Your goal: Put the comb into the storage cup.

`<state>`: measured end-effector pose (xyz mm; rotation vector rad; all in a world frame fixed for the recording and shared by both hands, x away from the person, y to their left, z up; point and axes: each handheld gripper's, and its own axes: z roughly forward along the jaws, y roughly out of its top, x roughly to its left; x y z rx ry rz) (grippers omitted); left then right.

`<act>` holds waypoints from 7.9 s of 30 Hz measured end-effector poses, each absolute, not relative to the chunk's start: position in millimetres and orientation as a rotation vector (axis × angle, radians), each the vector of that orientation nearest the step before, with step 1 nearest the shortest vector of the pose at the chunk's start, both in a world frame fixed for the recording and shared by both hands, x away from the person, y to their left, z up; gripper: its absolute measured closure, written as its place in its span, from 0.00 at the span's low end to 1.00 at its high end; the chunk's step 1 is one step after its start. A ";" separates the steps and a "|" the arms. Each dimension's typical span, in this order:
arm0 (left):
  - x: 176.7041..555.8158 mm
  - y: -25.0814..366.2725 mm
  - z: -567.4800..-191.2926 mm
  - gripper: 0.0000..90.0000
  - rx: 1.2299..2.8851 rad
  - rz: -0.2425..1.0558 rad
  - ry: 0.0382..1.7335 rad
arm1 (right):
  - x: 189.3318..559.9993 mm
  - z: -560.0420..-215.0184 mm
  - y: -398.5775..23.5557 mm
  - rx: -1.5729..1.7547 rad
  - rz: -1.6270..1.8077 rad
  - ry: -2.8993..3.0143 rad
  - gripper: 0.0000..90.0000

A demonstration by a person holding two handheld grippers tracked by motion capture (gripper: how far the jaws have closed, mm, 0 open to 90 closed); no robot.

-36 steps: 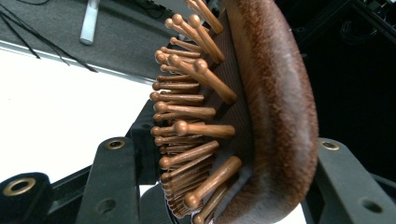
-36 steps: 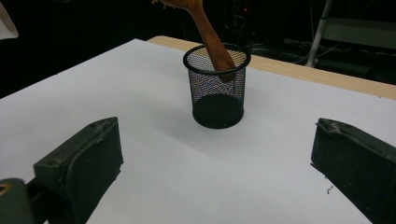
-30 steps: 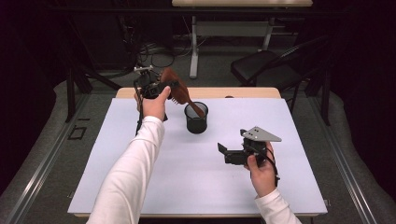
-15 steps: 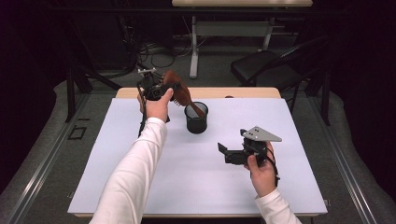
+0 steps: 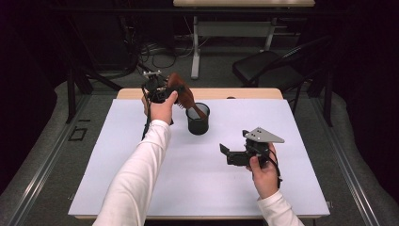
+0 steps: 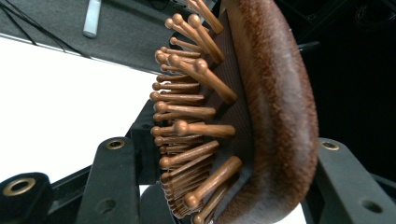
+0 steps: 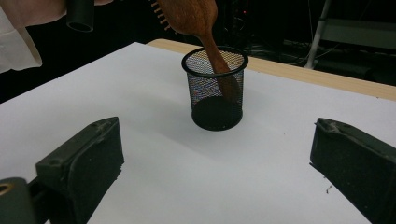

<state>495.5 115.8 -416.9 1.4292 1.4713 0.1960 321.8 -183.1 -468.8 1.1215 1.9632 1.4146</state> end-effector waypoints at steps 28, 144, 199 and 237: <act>495.4 108.5 -433.0 0.54 1.455 0.207 1.482 | 321.7 -468.9 -182.7 1.123 1.415 1.965 0.02; 500.1 143.9 -448.4 0.36 1.386 0.170 1.435 | 322.3 -473.8 -176.2 1.116 1.397 1.994 0.04; 489.4 169.2 -431.3 0.00 1.340 0.202 1.418 | 322.1 -475.2 -173.3 1.110 1.384 2.007 0.04; 457.0 179.8 -410.6 0.00 1.577 0.282 1.271 | 322.6 -475.9 -172.4 1.109 1.380 2.026 0.04</act>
